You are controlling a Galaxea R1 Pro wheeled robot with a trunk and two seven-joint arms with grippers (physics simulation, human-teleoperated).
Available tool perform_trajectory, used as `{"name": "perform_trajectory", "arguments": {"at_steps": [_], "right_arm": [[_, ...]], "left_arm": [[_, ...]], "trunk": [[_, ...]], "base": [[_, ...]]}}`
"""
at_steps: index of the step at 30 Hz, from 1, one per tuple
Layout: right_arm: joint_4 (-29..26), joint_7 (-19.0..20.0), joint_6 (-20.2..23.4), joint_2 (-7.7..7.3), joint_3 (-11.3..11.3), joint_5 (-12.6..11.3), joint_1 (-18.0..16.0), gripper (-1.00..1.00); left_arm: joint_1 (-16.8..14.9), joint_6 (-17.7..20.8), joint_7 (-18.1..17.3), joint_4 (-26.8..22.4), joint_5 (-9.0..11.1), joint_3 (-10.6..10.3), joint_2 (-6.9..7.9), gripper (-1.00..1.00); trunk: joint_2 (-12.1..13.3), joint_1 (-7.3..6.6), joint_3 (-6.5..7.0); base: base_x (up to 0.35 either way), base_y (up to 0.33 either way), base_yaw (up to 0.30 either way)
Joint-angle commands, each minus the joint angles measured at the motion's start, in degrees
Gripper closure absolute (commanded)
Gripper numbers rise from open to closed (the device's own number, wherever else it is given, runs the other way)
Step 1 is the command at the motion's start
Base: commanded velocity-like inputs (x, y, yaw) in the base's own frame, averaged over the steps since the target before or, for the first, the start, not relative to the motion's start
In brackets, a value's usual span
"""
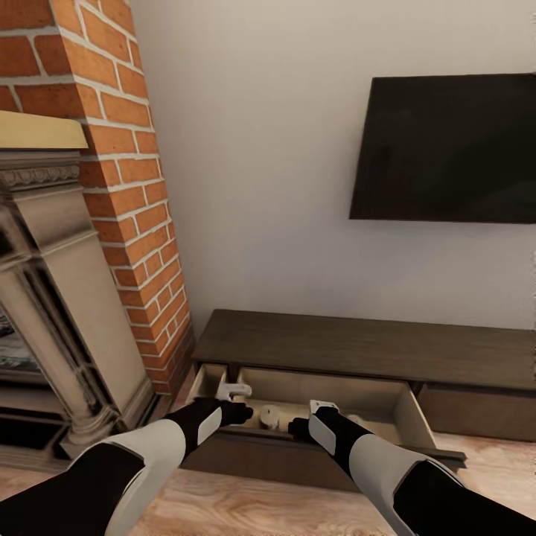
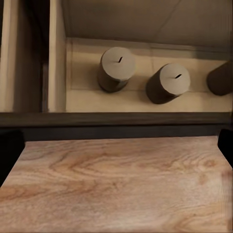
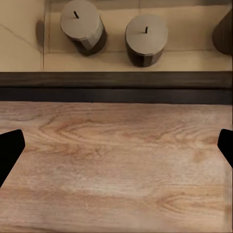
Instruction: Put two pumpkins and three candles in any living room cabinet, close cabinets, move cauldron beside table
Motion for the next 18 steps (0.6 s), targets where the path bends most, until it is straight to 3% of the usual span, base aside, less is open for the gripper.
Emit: {"name": "perform_trajectory", "arguments": {"at_steps": [1,7,10,18], "right_arm": [[-0.1,-0.4,0.2,0.0,0.3,-0.4,0.0,-1.0],[-0.1,-0.3,0.2,0.0,0.3,-0.5,0.0,-1.0],[-0.1,-0.3,0.1,0.0,0.3,-0.6,0.0,-1.0],[-0.1,-0.3,0.1,0.0,0.3,-0.6,0.0,-1.0]], "left_arm": [[0.0,0.2,-0.1,0.0,0.6,-0.5,0.0,-1.0],[0.0,-0.3,-0.1,0.0,0.6,-0.4,0.0,-1.0],[0.0,-2.1,-0.1,0.0,0.6,-0.4,0.0,-1.0],[0.0,-2.7,-0.1,0.0,0.6,-0.4,0.0,-1.0]], "trunk": [[0.0,-0.01,-0.05],[0.0,-0.01,0.01],[0.0,-0.01,0.17],[0.0,-0.01,0.56]], "base": [[-0.029,-0.149,0.0],[-0.008,-0.04,-0.023],[-0.001,-0.005,-0.173],[0.0,-0.001,-0.164]]}}
